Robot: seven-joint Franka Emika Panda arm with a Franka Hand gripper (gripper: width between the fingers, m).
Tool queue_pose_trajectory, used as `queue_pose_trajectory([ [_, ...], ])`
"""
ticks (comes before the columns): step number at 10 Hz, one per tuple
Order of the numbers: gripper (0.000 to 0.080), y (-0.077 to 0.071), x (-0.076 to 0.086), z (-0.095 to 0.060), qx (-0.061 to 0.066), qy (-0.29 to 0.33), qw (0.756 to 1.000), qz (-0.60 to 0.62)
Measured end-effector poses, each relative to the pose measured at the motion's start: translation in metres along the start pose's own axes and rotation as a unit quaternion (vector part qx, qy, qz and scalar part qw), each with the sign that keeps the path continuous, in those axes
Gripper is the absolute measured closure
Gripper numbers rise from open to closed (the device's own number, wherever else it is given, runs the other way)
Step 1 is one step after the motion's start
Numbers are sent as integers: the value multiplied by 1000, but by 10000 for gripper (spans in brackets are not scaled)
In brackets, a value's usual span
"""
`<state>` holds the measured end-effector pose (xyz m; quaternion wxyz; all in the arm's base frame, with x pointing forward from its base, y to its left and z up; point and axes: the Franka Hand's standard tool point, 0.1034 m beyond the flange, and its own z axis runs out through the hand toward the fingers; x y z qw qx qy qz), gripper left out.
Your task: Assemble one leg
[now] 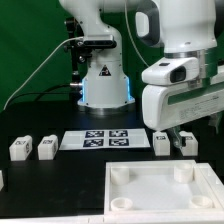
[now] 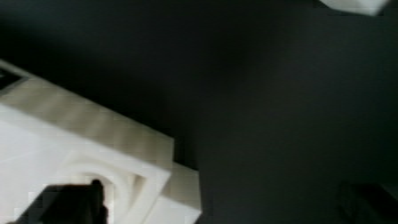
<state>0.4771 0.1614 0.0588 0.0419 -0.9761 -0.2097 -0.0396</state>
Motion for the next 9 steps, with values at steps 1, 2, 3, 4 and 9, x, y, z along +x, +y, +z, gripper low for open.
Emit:
queue_pose_trajectory([
  [1,150,0,0,0,4,0,998,56],
  [2,150,-1,-1,1,6,0,995,96],
  [3,150,-1,0,1,7,0,992,129],
  [4,150,-4,-4,2,11,-11,985,173],
  [9,150,-30,-42,11,30,-229,945,234],
])
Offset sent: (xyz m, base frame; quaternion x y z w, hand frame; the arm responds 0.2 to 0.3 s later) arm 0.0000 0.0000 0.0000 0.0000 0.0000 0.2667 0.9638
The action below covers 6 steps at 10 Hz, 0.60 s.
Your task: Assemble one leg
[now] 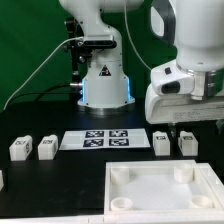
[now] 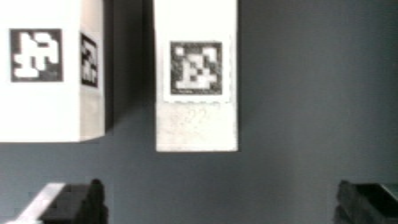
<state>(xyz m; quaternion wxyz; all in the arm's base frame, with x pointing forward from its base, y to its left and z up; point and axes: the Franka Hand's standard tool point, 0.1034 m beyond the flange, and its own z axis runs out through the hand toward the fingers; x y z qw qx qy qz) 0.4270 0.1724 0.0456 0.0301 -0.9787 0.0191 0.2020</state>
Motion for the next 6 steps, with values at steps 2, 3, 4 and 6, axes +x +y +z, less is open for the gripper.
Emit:
queue_pose_trajectory([
  [2,150,1,-3,3,-9,-100,995,-3],
  [3,150,4,-5,4,-14,-157,988,-1],
  [4,150,6,-6,5,-17,-199,980,0],
  [6,150,6,-2,9,-18,-227,974,0],
])
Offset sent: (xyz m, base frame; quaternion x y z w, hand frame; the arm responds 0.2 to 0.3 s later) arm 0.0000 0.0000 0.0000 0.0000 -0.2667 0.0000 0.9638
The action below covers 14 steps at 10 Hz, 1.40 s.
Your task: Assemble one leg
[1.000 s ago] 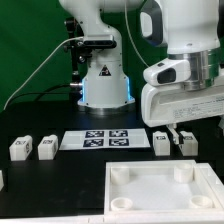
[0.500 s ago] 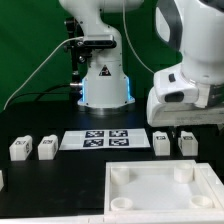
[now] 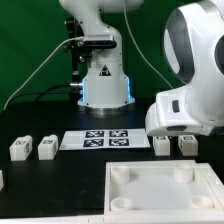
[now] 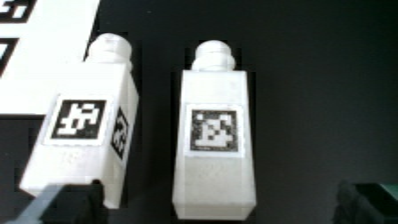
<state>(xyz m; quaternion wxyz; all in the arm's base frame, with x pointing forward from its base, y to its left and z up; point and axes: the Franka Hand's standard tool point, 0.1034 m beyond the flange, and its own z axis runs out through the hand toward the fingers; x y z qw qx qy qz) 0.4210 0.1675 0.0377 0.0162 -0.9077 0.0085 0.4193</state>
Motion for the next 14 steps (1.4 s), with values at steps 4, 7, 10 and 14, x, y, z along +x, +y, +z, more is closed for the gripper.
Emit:
queue_pose_trajectory([
  [4,150,-1,-2,21,-5,-17,1000,9],
  [7,150,-6,0,38,-12,-30,999,23],
  [10,150,-7,0,40,-14,-32,999,22],
  [14,508,-7,-1,40,-14,-33,999,22],
])
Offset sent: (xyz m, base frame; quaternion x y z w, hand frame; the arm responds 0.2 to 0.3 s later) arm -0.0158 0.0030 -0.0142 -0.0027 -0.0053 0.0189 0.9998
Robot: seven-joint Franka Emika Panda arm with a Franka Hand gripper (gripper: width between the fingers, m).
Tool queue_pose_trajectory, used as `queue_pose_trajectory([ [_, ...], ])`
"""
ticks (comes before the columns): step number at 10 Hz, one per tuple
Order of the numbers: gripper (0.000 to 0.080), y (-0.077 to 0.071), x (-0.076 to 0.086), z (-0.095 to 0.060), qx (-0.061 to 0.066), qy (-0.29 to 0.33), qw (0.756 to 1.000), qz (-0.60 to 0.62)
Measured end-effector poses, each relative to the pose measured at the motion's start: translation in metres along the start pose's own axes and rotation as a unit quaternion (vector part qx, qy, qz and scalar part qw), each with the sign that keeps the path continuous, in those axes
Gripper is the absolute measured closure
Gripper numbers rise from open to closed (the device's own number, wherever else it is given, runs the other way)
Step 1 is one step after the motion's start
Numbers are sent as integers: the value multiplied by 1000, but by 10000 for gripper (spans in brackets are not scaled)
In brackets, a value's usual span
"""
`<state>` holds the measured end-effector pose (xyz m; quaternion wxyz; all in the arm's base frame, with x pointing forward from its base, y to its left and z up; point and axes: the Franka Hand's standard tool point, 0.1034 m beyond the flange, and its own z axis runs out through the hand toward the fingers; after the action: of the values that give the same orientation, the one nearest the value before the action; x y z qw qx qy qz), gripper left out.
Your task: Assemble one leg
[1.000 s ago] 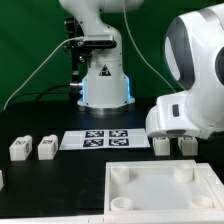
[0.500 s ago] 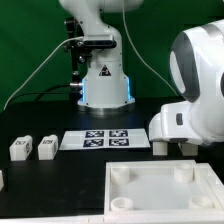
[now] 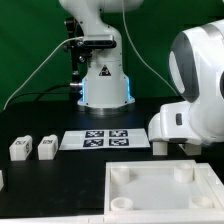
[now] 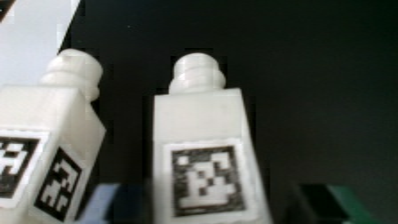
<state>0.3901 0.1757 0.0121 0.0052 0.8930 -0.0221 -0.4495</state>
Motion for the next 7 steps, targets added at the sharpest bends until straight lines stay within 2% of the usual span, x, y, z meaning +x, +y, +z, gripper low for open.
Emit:
queue_pose_trajectory([
  [7,507,2,0,-2,1,1,1000,-1],
])
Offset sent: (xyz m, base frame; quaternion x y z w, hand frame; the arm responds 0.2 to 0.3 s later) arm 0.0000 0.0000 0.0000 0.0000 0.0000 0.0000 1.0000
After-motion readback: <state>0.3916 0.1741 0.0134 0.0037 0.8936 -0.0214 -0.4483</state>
